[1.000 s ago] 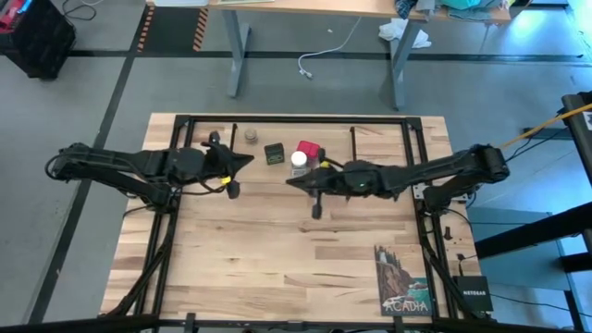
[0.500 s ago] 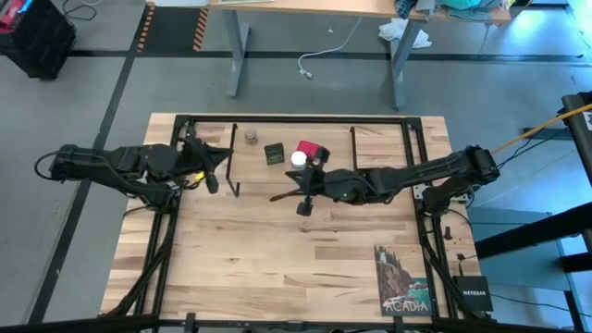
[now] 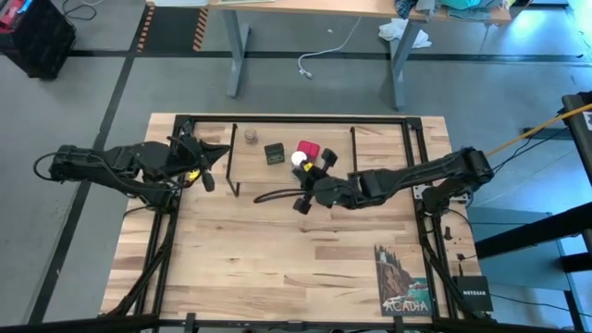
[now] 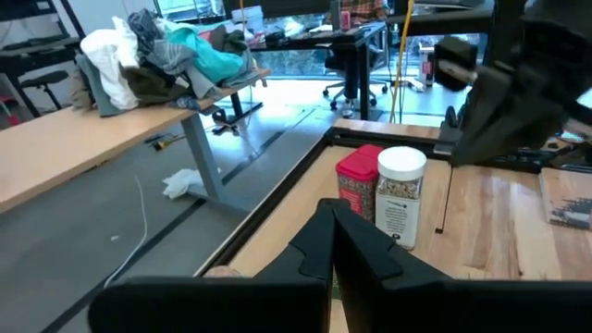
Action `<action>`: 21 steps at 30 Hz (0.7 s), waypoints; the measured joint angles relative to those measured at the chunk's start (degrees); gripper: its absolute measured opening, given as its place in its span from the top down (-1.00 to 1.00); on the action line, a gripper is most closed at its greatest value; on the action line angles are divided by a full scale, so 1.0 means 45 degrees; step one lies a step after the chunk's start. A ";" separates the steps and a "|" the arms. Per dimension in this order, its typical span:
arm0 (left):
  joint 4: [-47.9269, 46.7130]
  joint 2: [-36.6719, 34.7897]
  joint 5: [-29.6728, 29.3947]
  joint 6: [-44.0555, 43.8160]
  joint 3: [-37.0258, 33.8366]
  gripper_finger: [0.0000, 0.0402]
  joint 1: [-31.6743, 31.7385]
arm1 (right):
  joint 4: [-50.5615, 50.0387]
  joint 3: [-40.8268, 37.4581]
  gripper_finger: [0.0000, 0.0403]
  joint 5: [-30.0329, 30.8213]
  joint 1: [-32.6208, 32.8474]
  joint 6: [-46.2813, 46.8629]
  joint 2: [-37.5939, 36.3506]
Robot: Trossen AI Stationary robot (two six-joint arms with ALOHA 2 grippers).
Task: Shelf spices
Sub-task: Adjust the seasoning bottle and cans on the shelf
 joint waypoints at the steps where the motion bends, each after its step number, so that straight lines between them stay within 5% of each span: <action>1: 0.0011 0.0003 0.0000 0.0005 0.0000 0.99 0.0000 | 0.0454 -0.0003 1.00 -0.0038 0.0049 -0.0016 0.0209; 13: -0.0327 0.0005 0.0000 -0.0457 0.0000 0.99 0.0000 | 0.3798 -0.0003 1.00 0.1646 0.0050 -0.0146 0.2980; 21: -0.0933 0.0005 0.0000 -0.1066 0.0000 0.99 0.0000 | 0.3685 -0.0008 1.00 0.2941 0.0050 0.0139 0.3224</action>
